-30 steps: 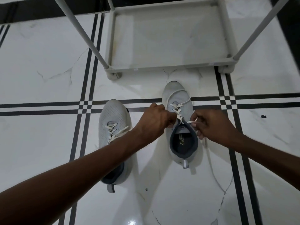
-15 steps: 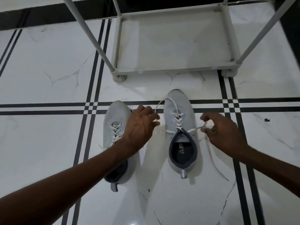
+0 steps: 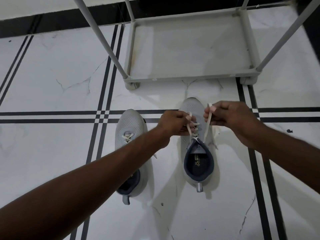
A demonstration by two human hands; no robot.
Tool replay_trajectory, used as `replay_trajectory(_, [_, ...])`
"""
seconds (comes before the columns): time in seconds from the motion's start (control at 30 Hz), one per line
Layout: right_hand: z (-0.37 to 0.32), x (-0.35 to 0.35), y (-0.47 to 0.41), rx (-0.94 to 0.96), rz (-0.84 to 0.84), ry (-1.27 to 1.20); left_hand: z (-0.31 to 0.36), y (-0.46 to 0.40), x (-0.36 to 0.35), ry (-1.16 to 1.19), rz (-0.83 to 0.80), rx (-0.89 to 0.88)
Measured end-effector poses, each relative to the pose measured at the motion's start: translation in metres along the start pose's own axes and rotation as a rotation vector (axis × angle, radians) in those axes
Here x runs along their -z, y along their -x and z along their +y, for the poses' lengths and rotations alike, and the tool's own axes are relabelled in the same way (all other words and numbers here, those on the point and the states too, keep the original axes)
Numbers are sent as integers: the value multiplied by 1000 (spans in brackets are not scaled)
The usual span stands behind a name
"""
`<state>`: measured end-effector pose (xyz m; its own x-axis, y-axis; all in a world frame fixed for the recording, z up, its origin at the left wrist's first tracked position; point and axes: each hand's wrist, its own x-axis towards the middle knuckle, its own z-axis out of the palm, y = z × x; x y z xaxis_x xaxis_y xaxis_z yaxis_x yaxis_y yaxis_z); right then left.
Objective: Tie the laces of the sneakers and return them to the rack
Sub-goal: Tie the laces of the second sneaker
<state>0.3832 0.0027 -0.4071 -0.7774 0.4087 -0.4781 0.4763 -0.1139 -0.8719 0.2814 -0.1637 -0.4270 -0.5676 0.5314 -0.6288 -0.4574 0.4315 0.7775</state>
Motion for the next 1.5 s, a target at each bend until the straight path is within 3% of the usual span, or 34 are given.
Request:
replay_trajectory(0.2, [-17,-7,-10,181,-30,84,12,7,-14,-207,-263,-7])
replay_trajectory(0.33, [-10,-7,-14,187,-104,116,19,6,-8,-240,-243,-55])
replay_trajectory(0.47, [-5,-7,-13,156,-180,418,24,7,12,-206,-220,-50])
replay_trajectory(0.57, [-4,-7,-11,99,-279,490,25,9,24,-248,-199,-99])
replay_trajectory(0.63, [-5,-8,-12,125,-305,554,24,9,27,-403,-131,-232])
replay_trajectory(0.73, [-3,-13,-18,204,-257,662,19,9,22,-860,36,-580])
replay_trajectory(0.87, [7,-16,-26,-7,-447,171,6,7,10,-1106,217,-874])
replay_trajectory(0.97, [10,-18,-30,-102,-511,93,-2,7,5,-1105,322,-949])
replay_trajectory(1.07, [12,-18,-30,-79,-400,85,-5,8,5,-896,376,-855])
replay_trajectory(1.13, [14,-12,-29,15,-279,153,-7,8,9,-612,315,-624])
replay_trajectory(1.2, [15,4,-31,190,-93,395,-12,10,12,-231,246,-347])
replay_trajectory(1.27, [16,22,-32,359,96,723,-25,13,21,-45,263,-147])
replay_trajectory(1.37, [28,43,-33,531,327,1229,-47,22,39,-14,308,107])
replay_trajectory(1.43, [42,49,-34,579,353,1377,-57,23,46,-35,303,215])
replay_trajectory(1.5, [54,42,-33,589,280,1393,-62,18,46,-256,314,187])
